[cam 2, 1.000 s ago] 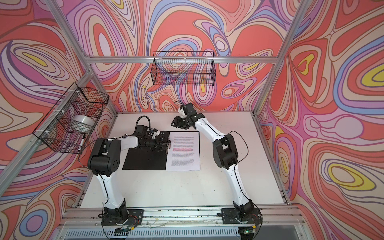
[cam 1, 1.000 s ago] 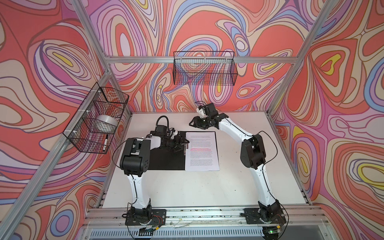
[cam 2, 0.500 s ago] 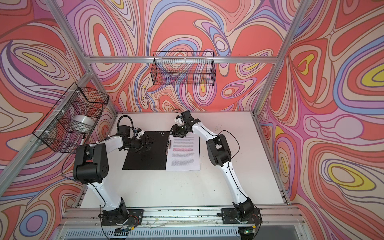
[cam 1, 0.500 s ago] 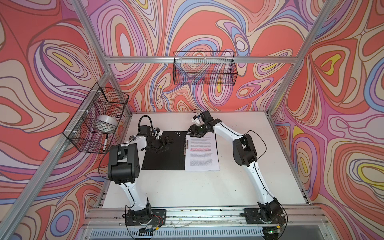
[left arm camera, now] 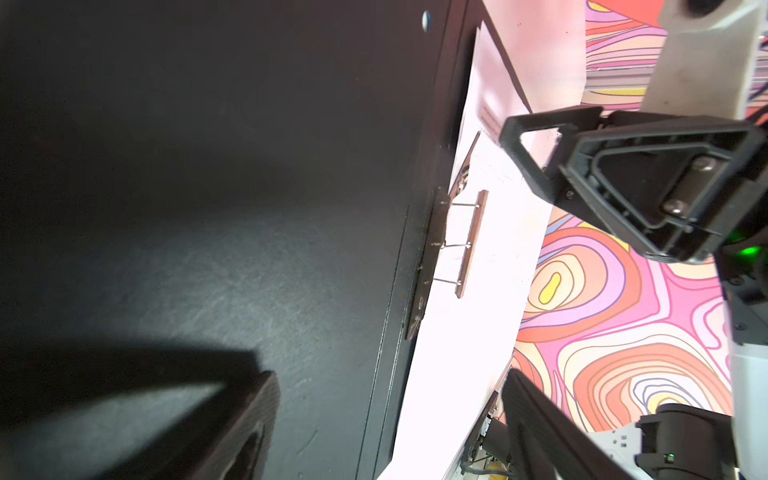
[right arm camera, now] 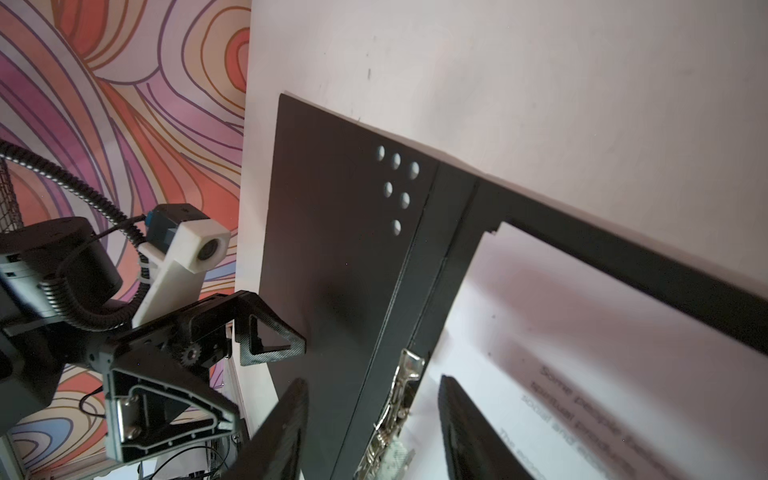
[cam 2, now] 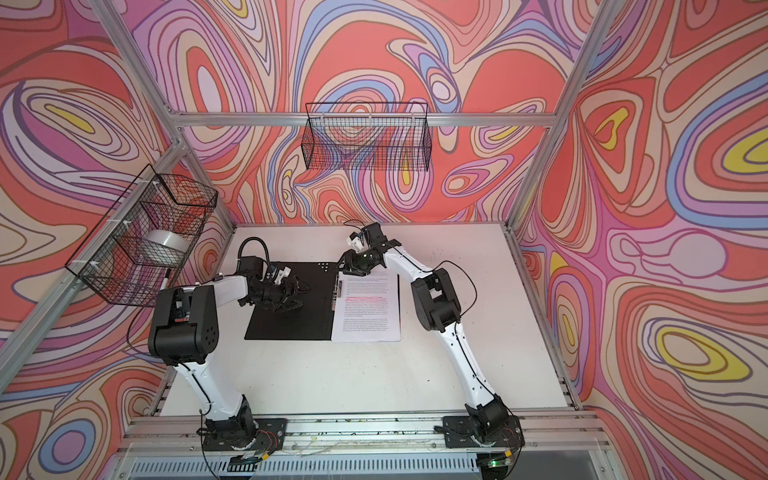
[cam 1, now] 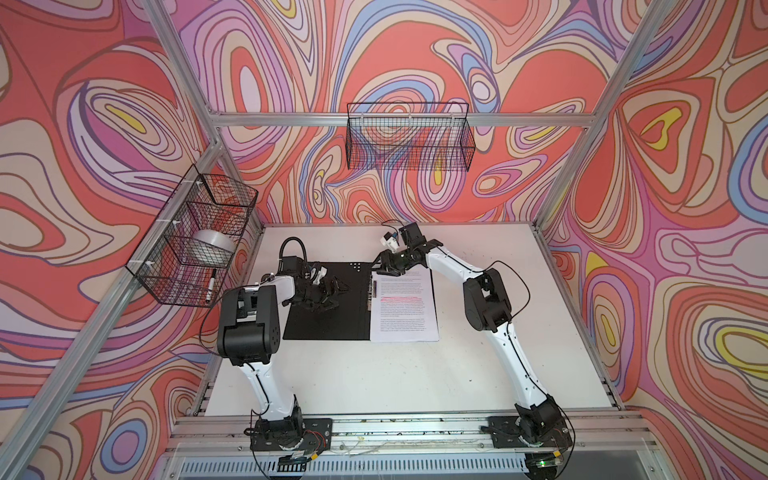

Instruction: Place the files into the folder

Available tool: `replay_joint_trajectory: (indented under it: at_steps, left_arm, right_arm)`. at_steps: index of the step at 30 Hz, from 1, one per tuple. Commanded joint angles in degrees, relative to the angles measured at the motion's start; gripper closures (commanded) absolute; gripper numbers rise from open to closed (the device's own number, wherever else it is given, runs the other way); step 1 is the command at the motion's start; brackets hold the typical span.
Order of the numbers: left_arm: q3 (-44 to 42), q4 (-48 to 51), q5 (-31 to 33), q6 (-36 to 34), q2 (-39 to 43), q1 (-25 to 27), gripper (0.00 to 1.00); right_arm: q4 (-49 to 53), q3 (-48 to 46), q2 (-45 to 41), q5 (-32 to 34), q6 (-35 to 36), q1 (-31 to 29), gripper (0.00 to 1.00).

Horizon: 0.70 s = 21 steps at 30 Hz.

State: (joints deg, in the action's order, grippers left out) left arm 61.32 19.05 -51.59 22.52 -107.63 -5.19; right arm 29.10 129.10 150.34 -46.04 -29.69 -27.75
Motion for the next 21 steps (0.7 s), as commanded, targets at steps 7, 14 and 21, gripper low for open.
replay_joint_trajectory:
  at_steps: [7, 14, 21]
  left_arm:
    - [-0.5, -0.2, 0.0, 0.0, -0.8, 0.0, 0.15]
    - [-0.5, -0.8, -0.5, 0.8, -1.2, 0.0, 0.15]
    - [-0.4, -0.8, -0.7, 0.9, -1.3, 0.0, 0.15]
  right_arm:
    - [-1.8, 2.1, 3.0, -1.3, -1.1, -1.0, 0.47]
    - [-2.7, 2.9, 4.0, -1.8, -1.8, -1.4, 0.47]
    - [-3.3, 4.3, 5.4, -2.5, -2.8, -1.8, 0.46]
